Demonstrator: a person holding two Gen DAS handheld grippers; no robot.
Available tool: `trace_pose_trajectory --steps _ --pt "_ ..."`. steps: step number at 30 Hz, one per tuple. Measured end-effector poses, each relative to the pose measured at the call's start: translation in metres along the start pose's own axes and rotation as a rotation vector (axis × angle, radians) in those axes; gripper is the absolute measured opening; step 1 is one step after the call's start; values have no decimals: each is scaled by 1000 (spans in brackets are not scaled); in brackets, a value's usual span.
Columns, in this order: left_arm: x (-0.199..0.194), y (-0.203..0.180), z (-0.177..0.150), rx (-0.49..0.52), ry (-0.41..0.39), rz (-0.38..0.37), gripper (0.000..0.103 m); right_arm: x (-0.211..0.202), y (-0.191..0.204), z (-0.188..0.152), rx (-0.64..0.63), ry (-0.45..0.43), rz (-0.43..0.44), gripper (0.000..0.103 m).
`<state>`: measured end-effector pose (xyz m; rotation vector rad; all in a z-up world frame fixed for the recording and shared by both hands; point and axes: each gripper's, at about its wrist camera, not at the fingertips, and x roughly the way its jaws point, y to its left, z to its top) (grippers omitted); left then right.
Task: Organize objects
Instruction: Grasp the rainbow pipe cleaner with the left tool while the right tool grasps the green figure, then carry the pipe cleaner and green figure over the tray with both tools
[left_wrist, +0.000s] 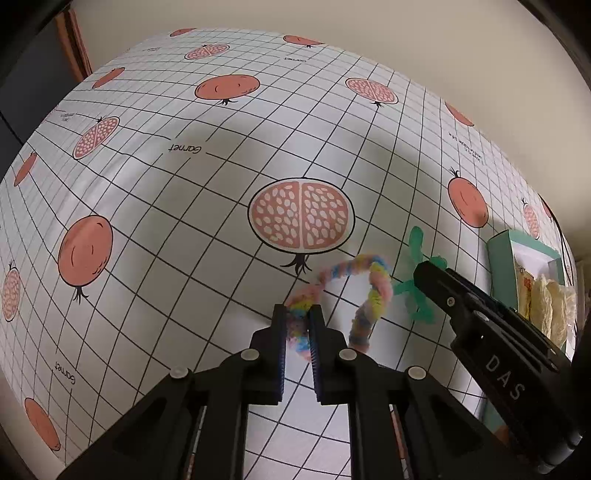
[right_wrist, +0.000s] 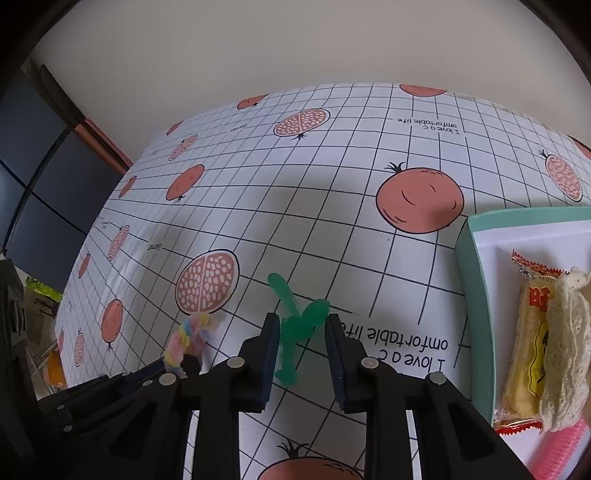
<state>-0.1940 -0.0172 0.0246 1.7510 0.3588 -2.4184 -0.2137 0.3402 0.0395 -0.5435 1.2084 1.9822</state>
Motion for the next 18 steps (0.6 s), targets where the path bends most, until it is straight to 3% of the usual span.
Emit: trace_pose_trajectory --steps 3,18 --pt "0 3 0 -13 2 -12 12 0 2 1 -7 1 11 18" --pt "-14 8 0 -58 -17 -45 11 -18 0 5 -26 -21 15 18"
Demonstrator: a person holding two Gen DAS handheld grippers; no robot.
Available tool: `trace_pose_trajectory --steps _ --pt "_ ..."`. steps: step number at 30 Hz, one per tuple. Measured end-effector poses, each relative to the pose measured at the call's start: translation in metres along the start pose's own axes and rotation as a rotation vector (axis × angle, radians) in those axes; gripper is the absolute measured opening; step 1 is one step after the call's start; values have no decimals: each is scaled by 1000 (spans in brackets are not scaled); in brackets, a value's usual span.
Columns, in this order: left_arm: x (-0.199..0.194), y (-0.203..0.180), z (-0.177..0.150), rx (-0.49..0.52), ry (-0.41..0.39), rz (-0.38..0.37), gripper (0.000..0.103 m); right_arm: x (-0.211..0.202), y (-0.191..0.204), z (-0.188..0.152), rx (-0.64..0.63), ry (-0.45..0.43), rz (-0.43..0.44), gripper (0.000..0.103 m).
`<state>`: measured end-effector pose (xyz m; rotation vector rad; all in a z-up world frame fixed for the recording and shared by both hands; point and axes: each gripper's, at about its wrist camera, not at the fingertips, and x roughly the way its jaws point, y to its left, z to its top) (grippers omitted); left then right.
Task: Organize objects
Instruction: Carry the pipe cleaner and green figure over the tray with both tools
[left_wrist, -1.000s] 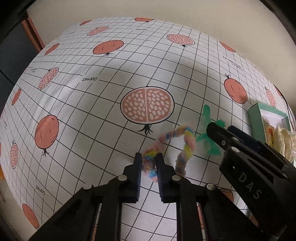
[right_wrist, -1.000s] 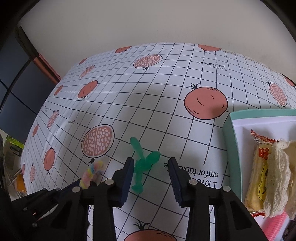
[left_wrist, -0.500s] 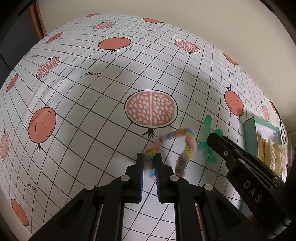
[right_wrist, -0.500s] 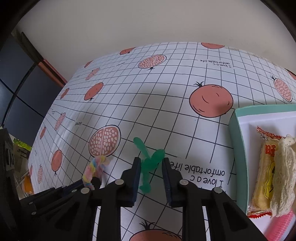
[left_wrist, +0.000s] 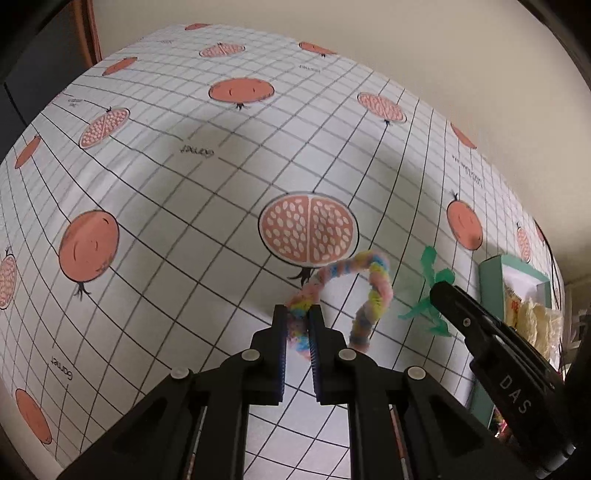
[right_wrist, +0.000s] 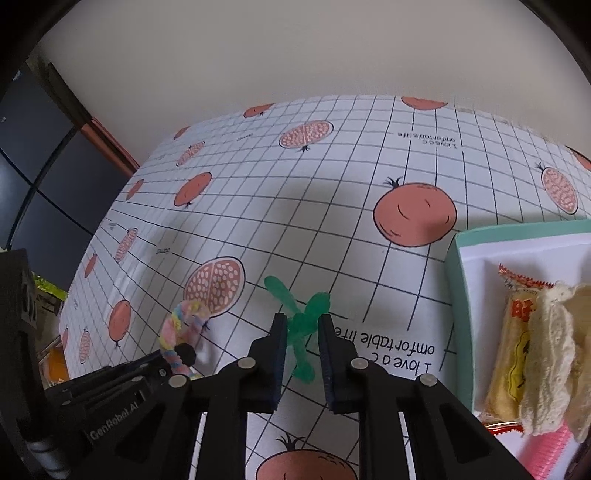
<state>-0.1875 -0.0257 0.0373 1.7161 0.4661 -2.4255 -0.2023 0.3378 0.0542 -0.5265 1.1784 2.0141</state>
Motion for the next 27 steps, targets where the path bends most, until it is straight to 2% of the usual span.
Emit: trace_pose_trajectory --steps 2,3,5,11,19,27 --pt "-6 -10 -6 -2 -15 -4 11 -4 1 1 -6 -2 4 18" --pt "-5 6 8 0 -19 -6 11 -5 1 1 -10 -1 5 18" --pt "-14 10 10 2 -30 -8 11 -10 2 1 -18 -4 3 18" --pt "-10 -9 24 37 -55 -10 11 -22 0 -2 -39 -3 -12 18" --pt "-19 -25 23 76 -79 -18 11 -52 -20 -7 -42 -19 -48 18" --pt "-44 -58 13 141 -130 -54 11 -96 -46 -12 -31 -60 -83 18"
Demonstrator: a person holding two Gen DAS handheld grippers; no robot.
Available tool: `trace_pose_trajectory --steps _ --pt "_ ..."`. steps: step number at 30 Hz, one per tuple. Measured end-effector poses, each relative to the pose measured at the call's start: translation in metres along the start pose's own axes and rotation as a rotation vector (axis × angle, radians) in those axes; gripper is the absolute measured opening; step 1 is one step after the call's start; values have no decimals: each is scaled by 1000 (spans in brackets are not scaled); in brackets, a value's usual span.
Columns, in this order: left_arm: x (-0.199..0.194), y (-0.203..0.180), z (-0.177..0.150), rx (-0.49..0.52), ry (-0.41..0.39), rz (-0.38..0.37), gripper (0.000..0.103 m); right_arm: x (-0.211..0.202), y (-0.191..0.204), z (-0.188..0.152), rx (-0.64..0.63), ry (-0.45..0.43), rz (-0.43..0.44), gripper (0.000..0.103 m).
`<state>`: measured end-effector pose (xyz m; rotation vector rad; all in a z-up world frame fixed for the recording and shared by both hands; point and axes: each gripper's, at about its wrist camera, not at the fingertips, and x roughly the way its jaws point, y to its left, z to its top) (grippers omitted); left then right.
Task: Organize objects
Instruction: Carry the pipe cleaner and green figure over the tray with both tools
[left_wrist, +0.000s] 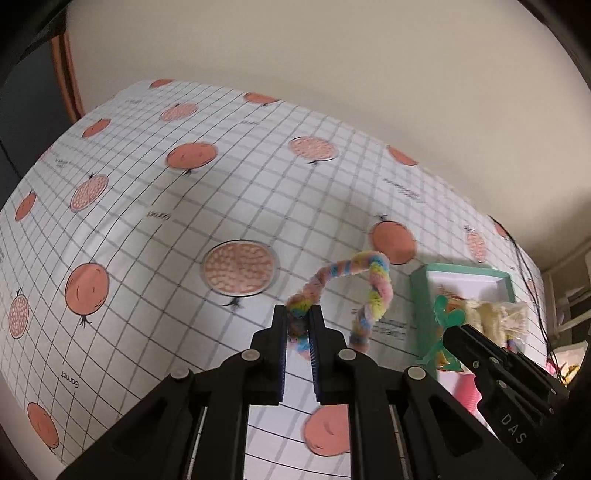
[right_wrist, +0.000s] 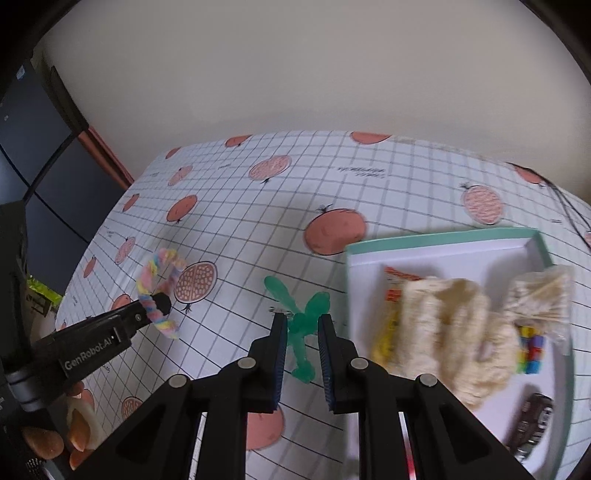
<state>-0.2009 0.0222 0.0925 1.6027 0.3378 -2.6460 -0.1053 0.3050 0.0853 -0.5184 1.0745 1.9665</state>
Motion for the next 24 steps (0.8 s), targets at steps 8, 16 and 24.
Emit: trace_pose_trajectory --steps 8,16,24 --pt "-11 -41 -11 56 -8 -62 11 -35 -35 -3 22 -35 -45 18" --pt "-11 -93 -30 132 12 -131 11 -60 -79 -12 64 -40 -103 18" --pt "-2 -149 -58 254 57 -167 11 -70 -117 -26 98 -10 -166 18"
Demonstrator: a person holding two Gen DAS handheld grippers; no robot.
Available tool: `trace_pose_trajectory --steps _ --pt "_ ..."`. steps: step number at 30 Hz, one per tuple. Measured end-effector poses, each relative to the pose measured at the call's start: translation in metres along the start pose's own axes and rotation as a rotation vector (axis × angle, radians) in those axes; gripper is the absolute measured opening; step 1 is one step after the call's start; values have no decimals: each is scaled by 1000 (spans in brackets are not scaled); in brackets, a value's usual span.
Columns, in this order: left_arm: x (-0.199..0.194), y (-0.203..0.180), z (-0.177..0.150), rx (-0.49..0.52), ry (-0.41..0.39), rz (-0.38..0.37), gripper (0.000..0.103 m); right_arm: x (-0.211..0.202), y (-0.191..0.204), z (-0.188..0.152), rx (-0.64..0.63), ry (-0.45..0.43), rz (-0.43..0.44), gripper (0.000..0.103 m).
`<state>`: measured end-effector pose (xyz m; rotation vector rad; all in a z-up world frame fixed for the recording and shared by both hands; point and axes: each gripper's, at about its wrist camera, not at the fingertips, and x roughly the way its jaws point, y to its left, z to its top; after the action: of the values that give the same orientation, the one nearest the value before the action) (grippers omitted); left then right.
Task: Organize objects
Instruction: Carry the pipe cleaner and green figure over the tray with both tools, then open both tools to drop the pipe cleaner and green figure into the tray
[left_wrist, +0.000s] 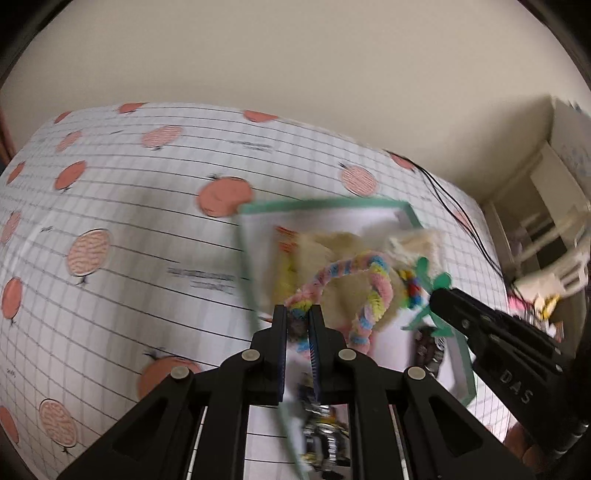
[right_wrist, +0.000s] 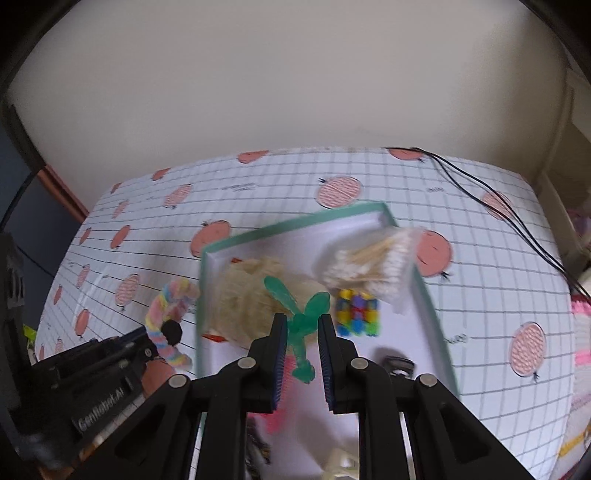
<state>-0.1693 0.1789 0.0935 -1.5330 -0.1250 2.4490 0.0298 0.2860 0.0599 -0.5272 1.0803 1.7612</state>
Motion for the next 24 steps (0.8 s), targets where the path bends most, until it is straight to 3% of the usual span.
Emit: trace_pose_trajectory --steps 4,12,24 --pt "9 -25 -9 72 22 0 11 6 -13 -8 1 33 -25 18" --pt "29 -40 -20 112 76 4 11 19 -24 -16 8 86 -45 18" --pt "32 -40 -19 108 102 -21 13 23 -22 -18 -9 107 -48 19"
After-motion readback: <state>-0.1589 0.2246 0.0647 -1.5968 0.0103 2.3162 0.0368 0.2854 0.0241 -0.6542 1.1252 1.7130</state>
